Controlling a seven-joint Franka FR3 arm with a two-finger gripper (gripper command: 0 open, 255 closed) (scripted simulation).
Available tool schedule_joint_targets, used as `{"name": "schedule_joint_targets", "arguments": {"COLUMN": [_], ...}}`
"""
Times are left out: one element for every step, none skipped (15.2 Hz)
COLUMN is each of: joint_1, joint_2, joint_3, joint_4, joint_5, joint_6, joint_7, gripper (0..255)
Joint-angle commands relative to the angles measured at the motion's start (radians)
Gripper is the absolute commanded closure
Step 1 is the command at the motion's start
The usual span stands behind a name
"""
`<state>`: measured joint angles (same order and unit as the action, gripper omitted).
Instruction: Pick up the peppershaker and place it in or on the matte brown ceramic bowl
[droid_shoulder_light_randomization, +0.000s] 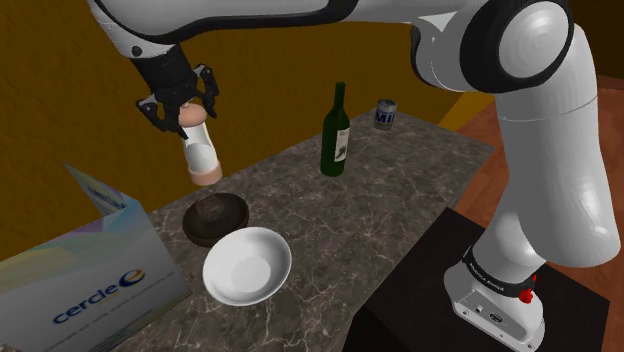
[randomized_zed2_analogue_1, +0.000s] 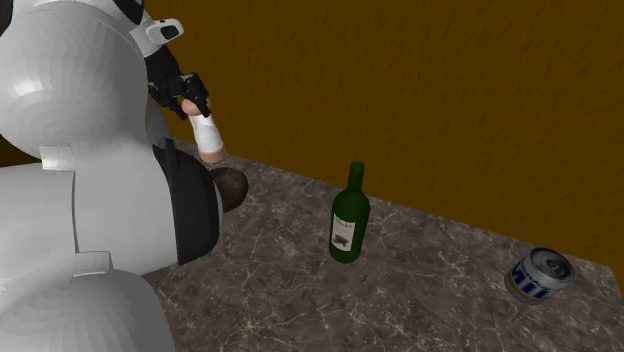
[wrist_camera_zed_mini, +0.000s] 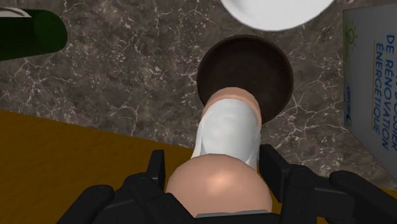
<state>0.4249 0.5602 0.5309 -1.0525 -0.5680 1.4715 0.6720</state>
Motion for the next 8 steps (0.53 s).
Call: {"name": "schedule_joint_targets", "arguments": {"joint_1": [0.025, 0.018, 0.012, 0.006, 0.0, -0.005, -0.01, -0.014], "joint_2": [0.025, 0.02, 0.015, 0.011, 0.007, 0.004, 0.001, -0.001], "joint_3": [-0.003, -0.002, 0.0, 0.001, 0.001, 0.002, 0.003, 0.003], "joint_4": [0.039, 0.016, -0.006, -0.027, -0.047, -0.066, -0.084, -0.102], "joint_5": [-0.01, -0.007, -0.005, -0.003, -0.002, 0.0, 0.001, 0.001], "joint_6": [-0.019, -0.003, 0.013, 0.028, 0.043, 0.058, 0.072, 0.086], "joint_7": [0.009, 0.015, 0.02, 0.026, 0.031, 0.036, 0.041, 0.046], "gripper": [255, 255, 255, 255, 255, 255, 255, 255]}}
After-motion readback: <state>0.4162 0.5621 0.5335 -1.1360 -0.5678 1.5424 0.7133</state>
